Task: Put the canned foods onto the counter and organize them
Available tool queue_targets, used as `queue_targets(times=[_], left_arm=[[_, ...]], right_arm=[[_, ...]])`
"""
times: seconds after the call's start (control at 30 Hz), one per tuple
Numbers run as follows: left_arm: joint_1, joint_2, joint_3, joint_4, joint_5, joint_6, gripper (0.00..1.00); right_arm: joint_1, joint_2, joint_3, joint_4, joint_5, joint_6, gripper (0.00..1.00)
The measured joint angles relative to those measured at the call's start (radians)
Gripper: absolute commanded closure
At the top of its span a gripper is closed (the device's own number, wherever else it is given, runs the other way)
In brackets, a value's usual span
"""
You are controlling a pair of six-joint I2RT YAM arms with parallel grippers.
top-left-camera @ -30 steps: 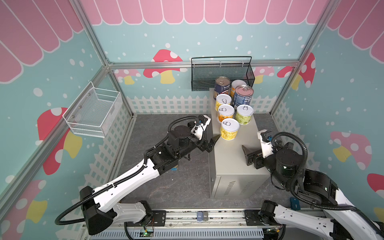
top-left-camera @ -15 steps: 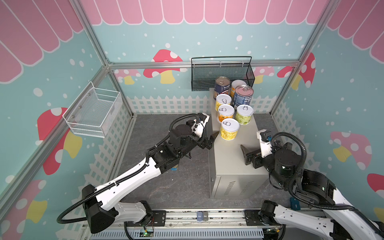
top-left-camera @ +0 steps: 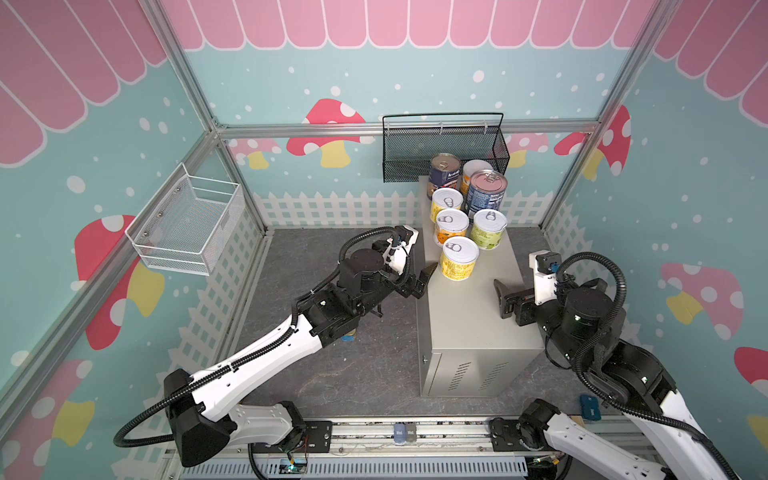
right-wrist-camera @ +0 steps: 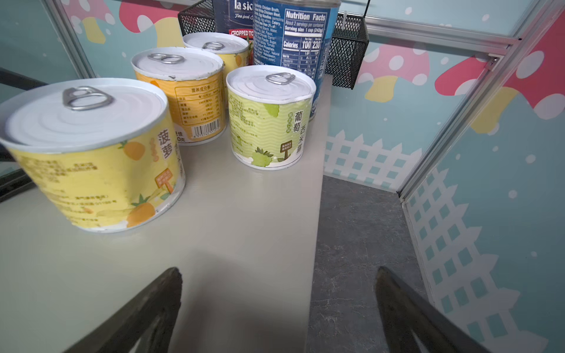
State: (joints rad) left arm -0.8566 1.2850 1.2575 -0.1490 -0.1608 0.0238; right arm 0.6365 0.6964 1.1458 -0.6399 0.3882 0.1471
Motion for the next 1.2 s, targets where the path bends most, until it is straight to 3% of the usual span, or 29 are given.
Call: queue_targets(times=[0.33,0.77,1.2], left_arm=[[0.001,0.000,0.000,0.000,0.002,-0.002,0.01],[0.014,0.002,-0.002,0.005,0.025,-0.002,0.01],[0.026,0.035,0.021,0.027,0.045,-0.002,0.01]], right_arm=[[-0.057,0.044,0.017,0.034,-0.202,-0.073,0.01],[-0.194,0.168,0.094,0.077,-0.296,-0.090,0.01],[-0.218,0.206,0.114,0.119,-0.373,-0.095,0.01]])
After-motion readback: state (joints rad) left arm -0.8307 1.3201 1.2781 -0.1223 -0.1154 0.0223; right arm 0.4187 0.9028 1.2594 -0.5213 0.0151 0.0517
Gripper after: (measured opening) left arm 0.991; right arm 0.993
